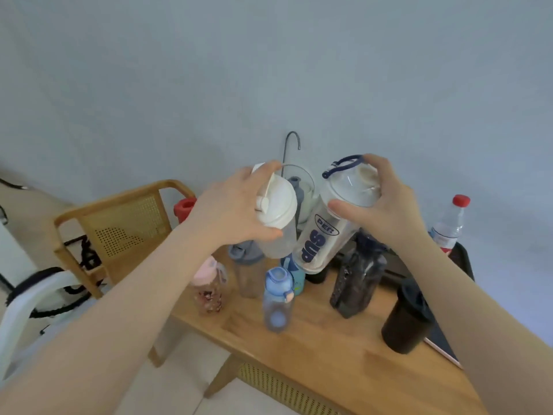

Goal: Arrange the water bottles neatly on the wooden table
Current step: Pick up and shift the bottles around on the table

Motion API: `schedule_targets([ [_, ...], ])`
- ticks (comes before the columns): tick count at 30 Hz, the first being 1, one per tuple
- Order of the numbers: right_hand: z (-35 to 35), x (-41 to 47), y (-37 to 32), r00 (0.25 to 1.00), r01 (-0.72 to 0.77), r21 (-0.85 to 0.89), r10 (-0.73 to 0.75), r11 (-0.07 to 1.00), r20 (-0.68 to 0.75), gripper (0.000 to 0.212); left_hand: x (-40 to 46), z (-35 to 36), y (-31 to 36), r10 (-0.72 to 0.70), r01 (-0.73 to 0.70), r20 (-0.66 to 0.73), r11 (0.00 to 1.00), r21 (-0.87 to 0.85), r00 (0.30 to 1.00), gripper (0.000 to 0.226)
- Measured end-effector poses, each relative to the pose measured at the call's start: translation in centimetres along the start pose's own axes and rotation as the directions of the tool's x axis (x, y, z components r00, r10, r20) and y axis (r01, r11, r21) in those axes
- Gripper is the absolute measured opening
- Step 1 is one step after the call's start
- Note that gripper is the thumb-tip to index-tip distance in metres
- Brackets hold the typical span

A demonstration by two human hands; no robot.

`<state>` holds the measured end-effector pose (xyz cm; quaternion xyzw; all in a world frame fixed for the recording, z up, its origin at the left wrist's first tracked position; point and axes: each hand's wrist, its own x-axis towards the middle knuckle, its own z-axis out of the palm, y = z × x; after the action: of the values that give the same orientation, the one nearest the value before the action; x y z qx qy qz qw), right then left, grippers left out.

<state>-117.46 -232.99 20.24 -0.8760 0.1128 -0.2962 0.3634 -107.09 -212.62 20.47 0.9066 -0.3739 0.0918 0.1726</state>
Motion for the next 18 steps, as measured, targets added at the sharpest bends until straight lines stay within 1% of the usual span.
schedule_targets([
  [2,2.0,2.2,-0.9,0.999,-0.024,0.005,0.024,1.000,-0.021,0.074,1.8,-0.9,-2.1,0.033,-0.033,0.017,0.999,0.015,0.999,0.097],
  [5,5.1,5.4,-1.6,0.997,-0.074,-0.024,0.073,0.997,-0.025,0.079,4.7,-2.2,-5.4,0.056,-0.056,0.011,0.998,-0.014,0.998,0.097],
  [10,9.9,9.5,-0.7,0.982,-0.186,-0.086,0.184,0.979,-0.033,0.082,9.4,-2.3,-8.6,0.105,-0.099,-0.104,0.994,0.054,0.989,0.096],
  [13,12.5,11.1,0.6,0.973,-0.224,-0.168,0.230,0.960,0.017,0.081,12.0,-1.3,-10.3,0.099,-0.098,-0.089,0.995,0.024,0.991,0.097],
  [18,16.0,13.4,3.5,0.950,-0.222,-0.286,0.273,0.932,0.152,0.079,15.9,0.7,-13.1,0.052,-0.050,-0.068,0.999,0.019,0.996,0.096],
])
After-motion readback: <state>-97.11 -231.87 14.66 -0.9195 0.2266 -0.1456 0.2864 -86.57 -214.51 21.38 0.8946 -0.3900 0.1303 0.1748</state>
